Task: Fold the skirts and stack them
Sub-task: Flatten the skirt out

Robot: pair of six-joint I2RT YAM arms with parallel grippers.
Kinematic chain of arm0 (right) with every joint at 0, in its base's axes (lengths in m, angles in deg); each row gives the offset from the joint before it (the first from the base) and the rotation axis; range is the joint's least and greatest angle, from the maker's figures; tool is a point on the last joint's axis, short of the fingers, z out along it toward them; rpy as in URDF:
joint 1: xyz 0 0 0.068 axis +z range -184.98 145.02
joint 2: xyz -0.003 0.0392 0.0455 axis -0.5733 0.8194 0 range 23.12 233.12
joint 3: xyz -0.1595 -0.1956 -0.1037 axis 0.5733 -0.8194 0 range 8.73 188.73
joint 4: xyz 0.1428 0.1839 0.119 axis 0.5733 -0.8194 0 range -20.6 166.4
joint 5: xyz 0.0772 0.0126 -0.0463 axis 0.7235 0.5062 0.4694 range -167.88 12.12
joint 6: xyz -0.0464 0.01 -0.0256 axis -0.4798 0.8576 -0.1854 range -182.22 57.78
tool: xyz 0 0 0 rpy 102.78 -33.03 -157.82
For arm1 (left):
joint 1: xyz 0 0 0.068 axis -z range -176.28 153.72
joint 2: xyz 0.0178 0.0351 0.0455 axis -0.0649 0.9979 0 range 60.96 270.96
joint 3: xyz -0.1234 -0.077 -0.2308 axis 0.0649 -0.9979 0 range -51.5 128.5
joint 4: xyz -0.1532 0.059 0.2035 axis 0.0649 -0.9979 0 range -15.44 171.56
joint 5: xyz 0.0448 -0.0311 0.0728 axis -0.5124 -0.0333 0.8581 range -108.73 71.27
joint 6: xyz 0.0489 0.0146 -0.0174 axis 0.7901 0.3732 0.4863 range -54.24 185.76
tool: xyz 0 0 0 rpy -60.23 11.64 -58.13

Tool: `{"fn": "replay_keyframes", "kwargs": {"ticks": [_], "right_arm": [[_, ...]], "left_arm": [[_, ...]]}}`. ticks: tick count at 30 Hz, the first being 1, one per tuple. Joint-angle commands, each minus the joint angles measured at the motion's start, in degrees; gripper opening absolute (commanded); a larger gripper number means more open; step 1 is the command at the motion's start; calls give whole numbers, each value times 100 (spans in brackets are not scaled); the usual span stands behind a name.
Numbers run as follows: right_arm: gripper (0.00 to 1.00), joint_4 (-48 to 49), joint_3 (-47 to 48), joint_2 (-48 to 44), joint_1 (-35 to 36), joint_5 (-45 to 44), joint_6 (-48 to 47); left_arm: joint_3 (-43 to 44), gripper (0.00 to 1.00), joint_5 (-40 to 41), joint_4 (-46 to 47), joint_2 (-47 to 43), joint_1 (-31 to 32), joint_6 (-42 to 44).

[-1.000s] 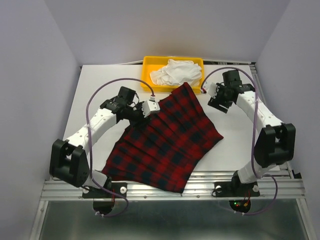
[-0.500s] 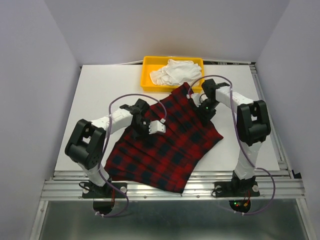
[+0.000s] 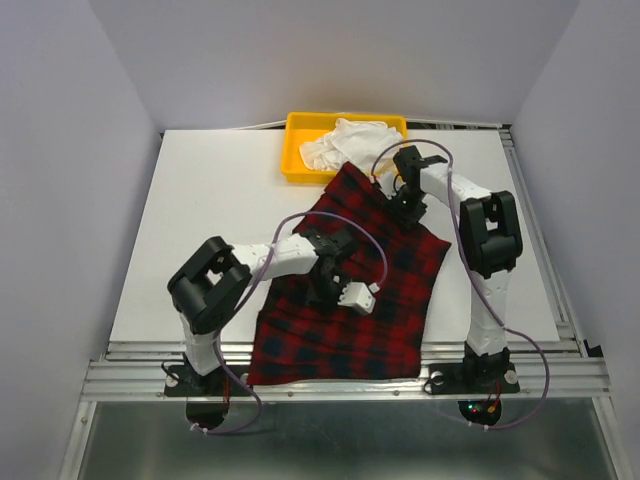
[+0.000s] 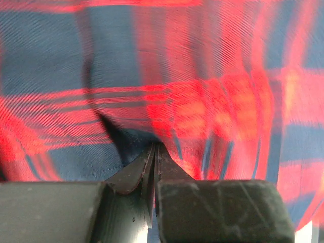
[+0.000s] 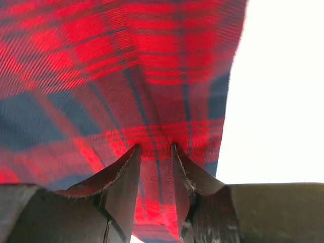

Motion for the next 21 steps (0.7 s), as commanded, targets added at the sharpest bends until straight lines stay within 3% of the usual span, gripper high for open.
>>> {"fn": "replay_keyframes", "kwargs": {"ticks": [1, 6, 11, 16, 18, 20, 21], "right_arm": [[37, 1253, 183, 668, 206, -356, -190], [37, 1438, -106, 493, 838, -286, -366], [38, 1456, -633, 98, 1331, 214, -199], [40, 1719, -1003, -369, 1726, 918, -181], [40, 1658, -915, -334, 1850, 962, -225], [39, 1771, -1046, -421, 1982, 1190, -243], [39, 1772, -1169, -422, 2035, 1191, -260]], "left_arm": [[527, 12, -1182, -270, 412, 504, -361], [1177, 16, -1923, -445, 598, 769, -810], [1143, 29, -2353, -946, -217, 471, -582], [1783, 36, -3161, -2273, -904, -987, 94], [2291, 36, -3320, -2398, -983, -1566, -141], [2783, 36, -3540, -2398, -958, -2689, -282], [2969, 37, -3541, -2389, -957, -2694, -309]]}}
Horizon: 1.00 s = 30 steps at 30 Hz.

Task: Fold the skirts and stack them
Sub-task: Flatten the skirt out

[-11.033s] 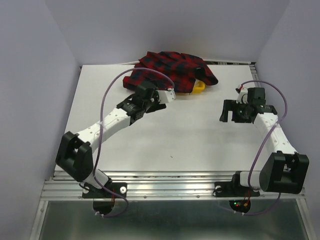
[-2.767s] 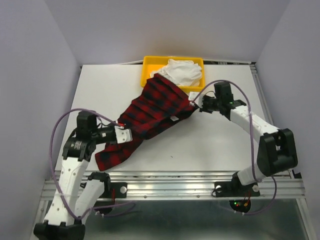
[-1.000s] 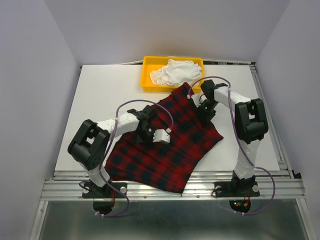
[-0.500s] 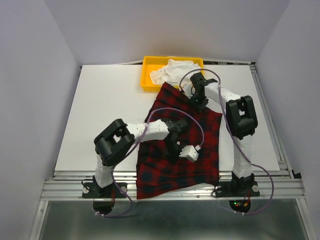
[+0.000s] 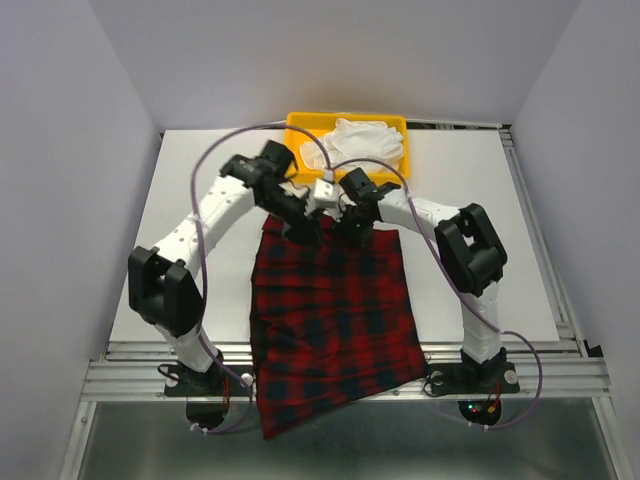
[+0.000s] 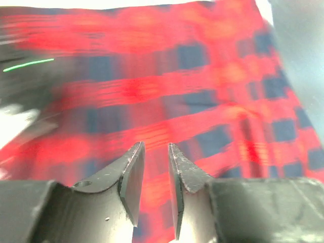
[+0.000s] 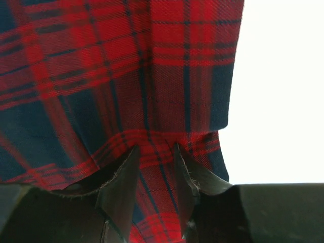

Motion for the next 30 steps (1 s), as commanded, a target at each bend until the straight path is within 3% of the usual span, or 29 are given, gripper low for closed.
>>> {"fn": "replay_keyframes", "kwargs": {"ticks": [1, 3, 7, 10, 11, 12, 16, 20, 30], "right_arm": [[40, 159, -529, -178, 291, 767, 8], [42, 265, -688, -337, 353, 855, 60], [57, 450, -662, -768, 353, 610, 201], [80, 459, -486, -1286, 100, 618, 245], [94, 442, -408, -1400, 37, 653, 219], [99, 441, -381, -1506, -33, 653, 123], [100, 398, -162, -1578, -508, 566, -202], [85, -77, 392, -919, -1166, 784, -659], [78, -306, 631, 93, -1238, 856, -1345]], "left_arm": [[916, 39, -562, -599, -99, -1252, -51], [1406, 47, -395, -599, 339, -1518, -130], [1945, 59, 298, -608, 1095, -1818, 200], [2051, 80, 966, -371, 1509, -1854, 546], [2138, 81, 1151, -327, 1641, -1862, 651], [2322, 82, 1231, -205, 1764, -1871, 669], [2964, 82, 1354, -72, 2459, -1854, 924], [3457, 82, 1468, 113, 2855, -1766, 1108], [3326, 78, 2092, 869, 3479, -1537, 1144]]}}
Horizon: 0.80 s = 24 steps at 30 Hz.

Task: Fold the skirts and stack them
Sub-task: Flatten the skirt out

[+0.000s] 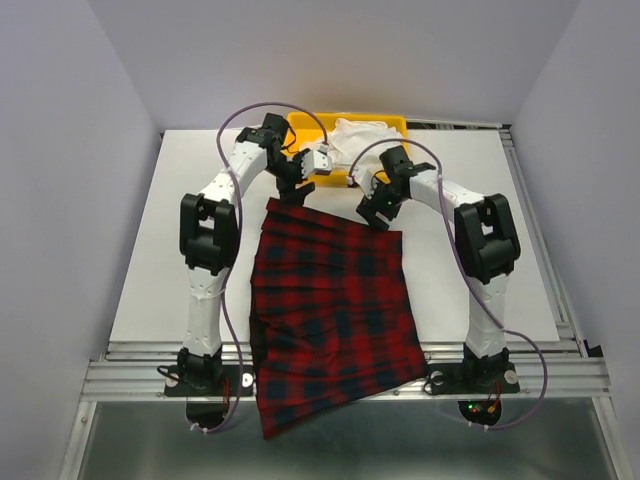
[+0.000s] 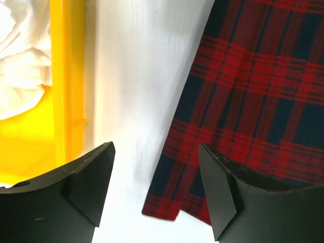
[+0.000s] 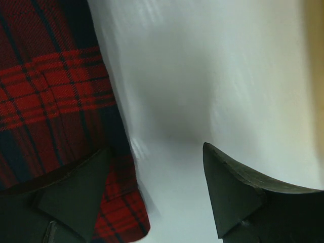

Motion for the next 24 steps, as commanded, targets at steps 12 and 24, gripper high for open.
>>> {"fn": "replay_keyframes", "kwargs": {"ticks": [12, 24], "right_arm": [[68, -227, -1231, -535, 104, 152, -878], [76, -1018, -923, -755, -89, -15, -1098]], "left_arm": [[-1177, 68, 1153, 622, 341, 133, 273], [-1854, 38, 1338, 692, 87, 160, 439]]}}
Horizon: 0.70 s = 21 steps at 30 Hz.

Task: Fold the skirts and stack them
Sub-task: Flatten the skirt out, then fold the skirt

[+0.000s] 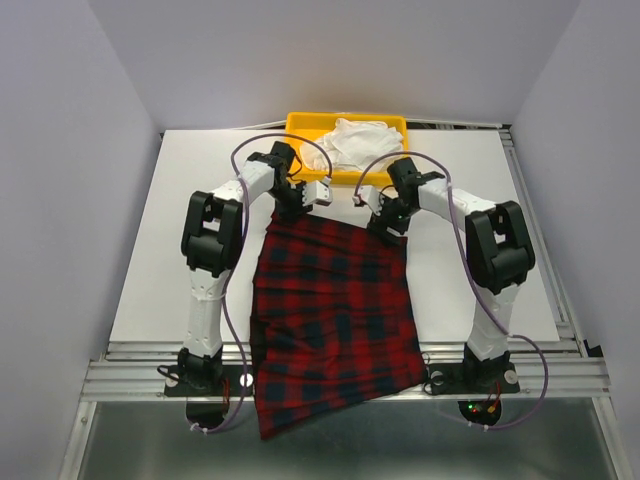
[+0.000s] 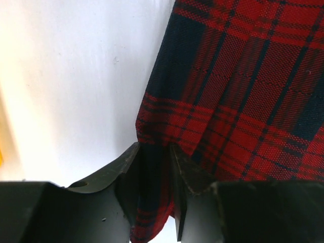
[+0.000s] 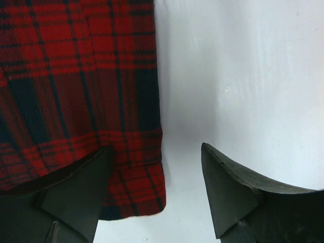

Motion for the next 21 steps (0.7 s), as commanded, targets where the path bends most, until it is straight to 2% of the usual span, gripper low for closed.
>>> {"fn": "replay_keyframes", "kwargs": {"ticks": [1, 4, 6, 9, 10, 11, 12, 14, 17, 21], "right_arm": [[75, -671, 4, -74, -68, -75, -241], [74, -846, 29, 181, -68, 40, -145], [66, -986, 160, 296, -68, 75, -136], [41, -970, 205, 410, -68, -4, -110], [33, -961, 327, 463, -68, -30, 30], [7, -952, 424, 594, -68, -83, 127], [1, -943, 547, 665, -68, -101, 250], [1, -873, 872, 709, -129, -101, 557], [1, -226, 1057, 561, -243, -293, 1128], [1, 760, 1207, 244, -497, -926, 1622]], "left_arm": [[-178, 36, 376, -219, 71, -39, 153], [-72, 36, 367, -219, 71, -39, 74], [-72, 33, 376, -210, 45, -48, 57], [-98, 25, 376, -193, 10, -48, 39], [-98, 18, 367, -184, -8, -57, 4], [-89, 13, 315, -193, -17, -74, -22], [-55, 8, 288, -219, -25, -83, -57], [382, 0, 140, -324, -25, -197, -303], [1033, 0, -36, -535, 53, -390, -627], [2440, 0, -151, -484, 98, -725, -1137]]}}
